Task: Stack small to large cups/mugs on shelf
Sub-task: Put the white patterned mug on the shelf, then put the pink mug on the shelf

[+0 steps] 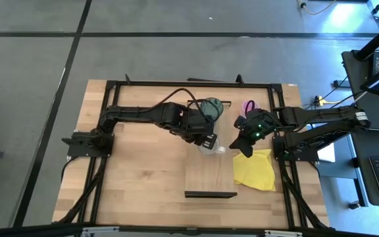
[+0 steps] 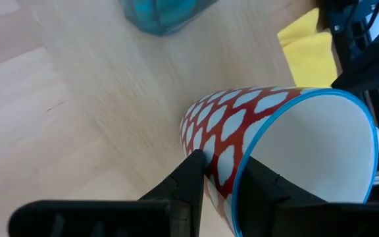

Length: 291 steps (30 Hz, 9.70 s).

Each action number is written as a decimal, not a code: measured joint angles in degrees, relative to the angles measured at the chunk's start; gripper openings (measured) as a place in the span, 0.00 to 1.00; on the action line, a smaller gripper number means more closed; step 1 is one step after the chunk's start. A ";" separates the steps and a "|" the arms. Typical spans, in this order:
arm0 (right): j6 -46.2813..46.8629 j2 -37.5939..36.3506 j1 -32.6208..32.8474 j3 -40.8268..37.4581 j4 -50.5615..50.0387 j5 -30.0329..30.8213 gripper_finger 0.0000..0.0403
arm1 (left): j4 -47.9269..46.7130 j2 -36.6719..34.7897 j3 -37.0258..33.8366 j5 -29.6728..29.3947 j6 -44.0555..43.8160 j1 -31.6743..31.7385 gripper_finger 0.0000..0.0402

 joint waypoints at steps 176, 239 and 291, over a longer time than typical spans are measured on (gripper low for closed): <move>-32.07 -10.54 0.96 16.02 -29.27 39.99 0.03 | -0.10 -11.69 -7.22 -20.82 32.37 -8.59 0.19; -18.01 -3.16 -59.69 2.16 -19.99 -9.14 0.26 | 98.62 -86.37 -119.49 -10.33 35.92 -0.70 0.01; -18.56 0.07 -56.59 13.81 -18.57 -7.92 0.26 | 56.86 -115.86 -123.16 12.11 41.58 28.52 0.02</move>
